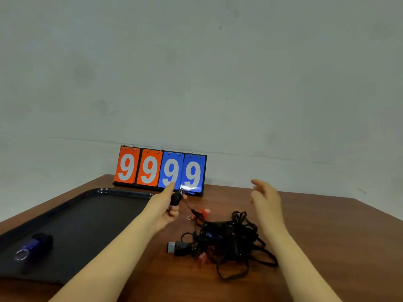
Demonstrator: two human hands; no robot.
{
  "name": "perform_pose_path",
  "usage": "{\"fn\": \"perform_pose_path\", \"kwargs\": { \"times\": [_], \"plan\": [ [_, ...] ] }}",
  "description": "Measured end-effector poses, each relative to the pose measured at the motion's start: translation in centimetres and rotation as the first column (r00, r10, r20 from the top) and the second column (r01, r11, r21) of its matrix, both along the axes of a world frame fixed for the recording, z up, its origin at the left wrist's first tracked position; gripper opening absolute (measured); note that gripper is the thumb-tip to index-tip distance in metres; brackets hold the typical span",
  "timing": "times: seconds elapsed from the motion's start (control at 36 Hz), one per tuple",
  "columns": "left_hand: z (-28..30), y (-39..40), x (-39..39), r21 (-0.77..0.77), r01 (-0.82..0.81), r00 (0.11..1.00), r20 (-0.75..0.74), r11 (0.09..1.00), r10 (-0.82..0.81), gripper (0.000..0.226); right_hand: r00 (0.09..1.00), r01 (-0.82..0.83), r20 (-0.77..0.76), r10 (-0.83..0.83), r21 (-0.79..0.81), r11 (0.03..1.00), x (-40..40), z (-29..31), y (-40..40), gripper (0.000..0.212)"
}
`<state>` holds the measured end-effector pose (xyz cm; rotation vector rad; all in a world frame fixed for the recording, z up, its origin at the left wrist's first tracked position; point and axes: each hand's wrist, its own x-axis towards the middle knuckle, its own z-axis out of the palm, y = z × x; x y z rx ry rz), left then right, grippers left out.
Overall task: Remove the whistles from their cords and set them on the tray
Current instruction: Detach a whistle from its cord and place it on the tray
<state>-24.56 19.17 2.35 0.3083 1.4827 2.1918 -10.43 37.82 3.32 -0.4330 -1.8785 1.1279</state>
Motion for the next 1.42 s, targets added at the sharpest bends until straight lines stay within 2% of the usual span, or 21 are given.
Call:
{"fn": "perform_pose_path", "kwargs": {
  "times": [0.06, 0.11, 0.19, 0.28, 0.33, 0.39, 0.53, 0.64, 0.72, 0.78, 0.83, 0.89, 0.94, 1.0, 1.14, 1.31, 1.42],
  "plan": [
    [0.2, 0.1, 0.1, -0.007, 0.016, 0.999, -0.028, 1.0, -0.017, 0.042, 0.987, 0.015, -0.161, 0.026, 0.248, 0.969, 0.6, -0.2, -1.2, 0.035],
    [0.3, 0.2, 0.4, -0.024, 0.049, 0.996, -0.077, 0.999, -0.05, 0.042, 0.979, -0.065, -0.159, 0.126, 0.346, 0.936, 0.4, -0.4, -2.2, 0.036],
    [0.6, 0.4, 0.9, -0.06, 0.078, 0.978, -0.19, 0.995, -0.088, 0.043, 0.979, -0.199, 0.12, 0.164, 0.404, 0.893, -0.9, -1.1, -3.6, 0.031],
    [1.0, 0.7, 1.7, -0.07, 0.085, 0.954, -0.282, 0.994, -0.101, 0.048, 0.912, -0.294, 0.406, 0.062, 0.539, 0.789, -2.0, -2.6, -3.9, 0.05],
    [1.3, 0.8, 2.1, -0.073, 0.093, 0.943, -0.315, 0.993, -0.112, 0.053, 0.891, -0.331, 0.452, 0.041, 0.586, 0.739, -2.3, -3.1, -4.1, 0.054],
    [1.5, 1.0, 2.4, -0.057, 0.114, 0.936, -0.329, 0.992, -0.127, 0.059, 0.905, -0.336, 0.418, 0.082, 0.582, 0.74, -2.6, -3.3, -4.2, 0.05],
    [1.5, 1.0, 2.8, 0.032, 0.189, 0.94, -0.294, 0.981, -0.172, 0.06, 0.886, -0.38, 0.432, 0.165, 0.476, 0.793, -3.0, -3.4, -4.6, 0.038],
    [1.7, 1.1, 3.2, 0.108, 0.172, 0.96, -0.241, 0.979, -0.142, 0.04, 0.854, -0.424, 0.465, 0.234, 0.36, 0.831, -2.9, -3.4, -5.2, 0.016],
    [1.6, 1.1, 2.9, 0.094, 0.085, 0.965, -0.254, 0.992, -0.059, 0.033, 0.872, -0.421, 0.334, 0.359, 0.134, 0.897, -2.5, -2.7, -5.3, 0.019],
    [1.3, 0.9, 2.3, 0.004, 0.023, 0.939, -0.344, 1.0, -0.02, 0.033, 0.881, -0.439, 0.158, 0.445, -0.074, 0.895, -2.3, -1.7, -5.2, 0.023],
    [0.9, 0.6, 2.0, -0.106, -0.02, 0.89, -0.455, 0.994, -0.031, 0.036, 0.846, -0.529, -0.114, 0.522, -0.308, 0.791, -2.1, -0.8, -4.5, 0.022],
    [0.7, 0.5, 1.7, -0.195, -0.08, 0.849, -0.528, 0.978, -0.036, 0.035, 0.773, -0.635, -0.378, 0.51, -0.475, 0.61, -1.7, -0.1, -3.5, 0.019],
    [0.4, 0.5, 1.4, -0.271, -0.165, 0.807, -0.589, 0.948, -0.028, 0.035, 0.742, -0.67, -0.507, 0.438, -0.557, 0.491, -1.1, 0.5, -2.6, 0.018],
    [0.0, 0.5, 1.2, -0.312, -0.23, 0.769, -0.638, 0.922, -0.024, 0.036, 0.736, -0.676, -0.566, 0.372, -0.574, 0.462, -0.6, 0.9, -2.0, 0.014],
    [-0.6, 0.8, 1.2, -0.321, -0.242, 0.747, -0.664, 0.916, -0.035, 0.032, 0.783, -0.608, -0.534, 0.319, -0.547, 0.576, -0.8, 0.7, -1.7, 0.015],
    [-0.9, 0.9, 1.3, -0.343, -0.234, 0.796, -0.605, 0.91, -0.024, 0.034, 0.836, -0.528, -0.426, 0.347, -0.449, 0.72, -1.6, -0.2, -2.4, 0.024],
    [-0.6, 1.1, 1.0, -0.27, -0.163, 0.878, -0.479, 0.949, 0.015, 0.026, 0.86, -0.466, -0.405, 0.31, -0.378, 0.8, -1.5, 0.1, -2.4, 0.026]
  ]
}}
